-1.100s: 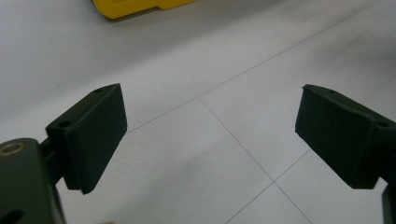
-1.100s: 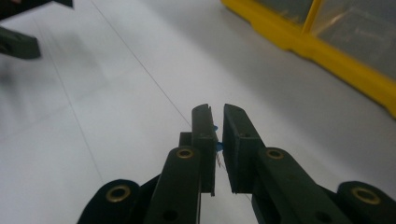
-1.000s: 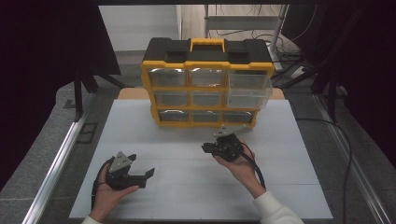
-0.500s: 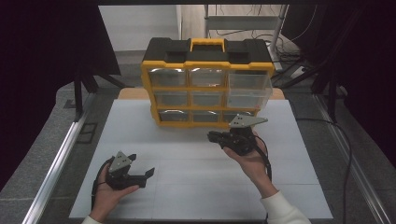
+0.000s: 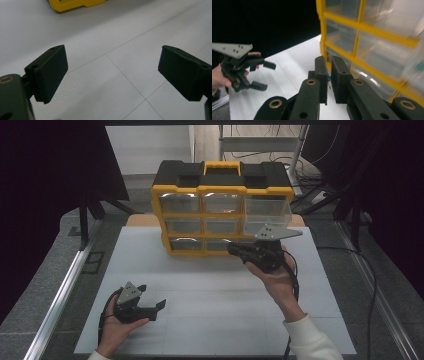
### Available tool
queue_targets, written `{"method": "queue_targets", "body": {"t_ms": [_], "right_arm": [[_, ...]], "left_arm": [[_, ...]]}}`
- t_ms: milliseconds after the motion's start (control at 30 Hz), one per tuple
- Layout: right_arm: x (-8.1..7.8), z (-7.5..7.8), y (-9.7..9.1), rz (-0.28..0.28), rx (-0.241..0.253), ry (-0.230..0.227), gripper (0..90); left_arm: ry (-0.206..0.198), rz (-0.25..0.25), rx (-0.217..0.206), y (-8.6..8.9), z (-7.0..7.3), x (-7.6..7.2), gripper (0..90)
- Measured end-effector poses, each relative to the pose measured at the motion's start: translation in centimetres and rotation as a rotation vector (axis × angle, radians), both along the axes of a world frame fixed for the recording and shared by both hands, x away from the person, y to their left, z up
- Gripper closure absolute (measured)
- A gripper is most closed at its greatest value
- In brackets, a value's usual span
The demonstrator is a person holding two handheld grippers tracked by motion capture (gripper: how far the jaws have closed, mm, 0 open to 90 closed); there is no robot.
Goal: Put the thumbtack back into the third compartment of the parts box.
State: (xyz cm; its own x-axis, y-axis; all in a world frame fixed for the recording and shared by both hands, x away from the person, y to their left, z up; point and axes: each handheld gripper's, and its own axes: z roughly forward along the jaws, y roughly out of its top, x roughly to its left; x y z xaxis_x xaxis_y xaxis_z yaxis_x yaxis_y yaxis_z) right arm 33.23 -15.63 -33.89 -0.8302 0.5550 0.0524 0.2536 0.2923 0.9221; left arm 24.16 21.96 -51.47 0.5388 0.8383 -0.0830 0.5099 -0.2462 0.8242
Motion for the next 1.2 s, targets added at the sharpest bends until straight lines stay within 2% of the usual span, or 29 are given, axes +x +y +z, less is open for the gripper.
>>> {"method": "queue_targets", "body": {"t_ms": [267, 533, 800, 1000, 1033, 1100, 1133, 1167, 1200], "right_arm": [[1.1, 4.4, -1.4, -0.064, 0.008, -0.062, 83.1], [2.9, 7.0, -2.6, -0.150, 0.019, -0.081, 83.0], [5.4, 8.4, -4.2, -0.280, -0.004, -0.097, 83.0], [7.4, 8.3, -4.4, -0.326, -0.052, -0.067, 81.4], [7.6, 8.2, -4.5, -0.329, -0.056, -0.066, 76.2], [7.8, 8.0, -4.5, -0.326, -0.061, -0.068, 55.4], [7.7, 7.9, -4.5, -0.335, -0.045, -0.065, 46.2], [7.5, 7.9, -4.6, -0.336, -0.028, -0.066, 39.7], [7.3, 7.9, -4.7, -0.329, -0.013, -0.070, 36.8]], "left_arm": [[-0.007, -0.001, -0.004, 0.0, 0.1, -0.1, 9.4], [-0.008, 0.000, -0.004, 0.1, 0.1, -0.1, 9.4], [-0.009, 0.003, -0.006, 0.1, 0.1, -0.2, 9.4], [-0.007, 0.003, -0.003, 0.1, 0.1, -0.1, 9.4], [-0.008, 0.004, -0.004, 0.1, 0.1, -0.1, 9.4], [-0.009, 0.005, -0.005, 0.1, 0.0, -0.1, 9.4], [-0.008, 0.005, -0.006, 0.2, 0.0, -0.1, 9.4], [-0.007, 0.006, -0.006, 0.2, 0.0, -0.1, 9.4], [-0.007, 0.006, -0.006, 0.2, 0.0, -0.1, 9.4]]}}
